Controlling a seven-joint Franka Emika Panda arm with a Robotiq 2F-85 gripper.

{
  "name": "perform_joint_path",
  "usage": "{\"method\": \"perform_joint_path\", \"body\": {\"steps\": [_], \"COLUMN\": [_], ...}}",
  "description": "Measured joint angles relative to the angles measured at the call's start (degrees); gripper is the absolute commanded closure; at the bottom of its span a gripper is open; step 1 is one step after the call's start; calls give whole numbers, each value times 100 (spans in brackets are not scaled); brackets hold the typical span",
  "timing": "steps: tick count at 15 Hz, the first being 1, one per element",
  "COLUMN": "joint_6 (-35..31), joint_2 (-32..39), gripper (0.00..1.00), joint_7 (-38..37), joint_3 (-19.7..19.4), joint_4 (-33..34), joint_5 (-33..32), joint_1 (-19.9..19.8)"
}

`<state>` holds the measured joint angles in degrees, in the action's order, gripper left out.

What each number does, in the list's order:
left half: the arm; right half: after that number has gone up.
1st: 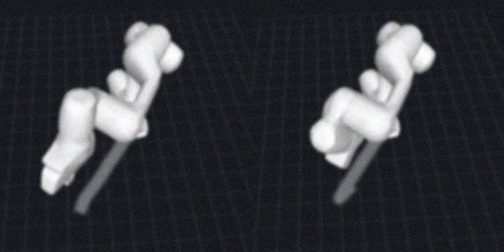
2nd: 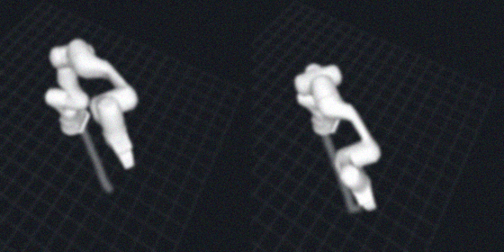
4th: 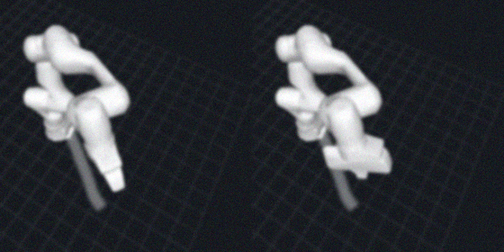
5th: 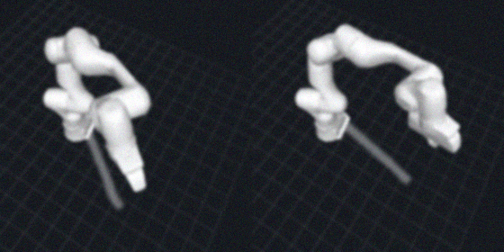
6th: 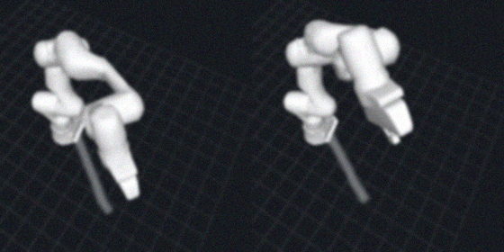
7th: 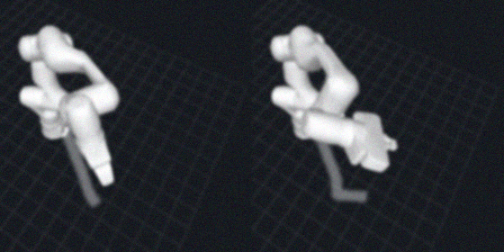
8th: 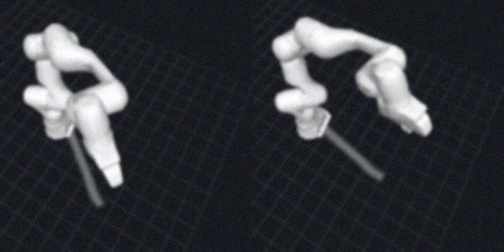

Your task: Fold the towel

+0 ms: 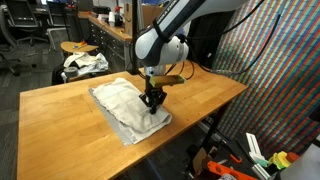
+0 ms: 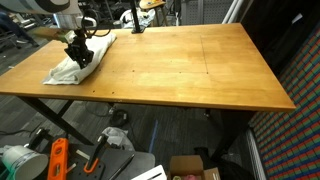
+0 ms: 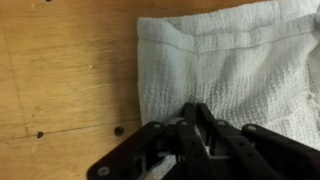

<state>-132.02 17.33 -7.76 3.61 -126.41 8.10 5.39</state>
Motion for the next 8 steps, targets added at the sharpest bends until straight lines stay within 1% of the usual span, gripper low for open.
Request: {"method": "perform_joint_path", "body": {"steps": [2, 3, 4, 5, 6, 7, 8], "joint_6": [4, 13, 50, 112, 193, 269, 335], "joint_2": [-1, -2, -4, -8, -17, -32, -55], "gripper": [86, 80, 62, 60, 50, 44, 34], "joint_7": [-9, -9, -8, -7, 3, 8, 21], "joint_3": [-54, -81, -102, -115, -120, -122, -124], "joint_4": [5, 5, 8, 15, 27, 39, 47], "joint_5": [-7, -13, -33, -58, -73, -81, -82], "joint_1": [-27, -43, -58, -72, -91, -115, -145]}}
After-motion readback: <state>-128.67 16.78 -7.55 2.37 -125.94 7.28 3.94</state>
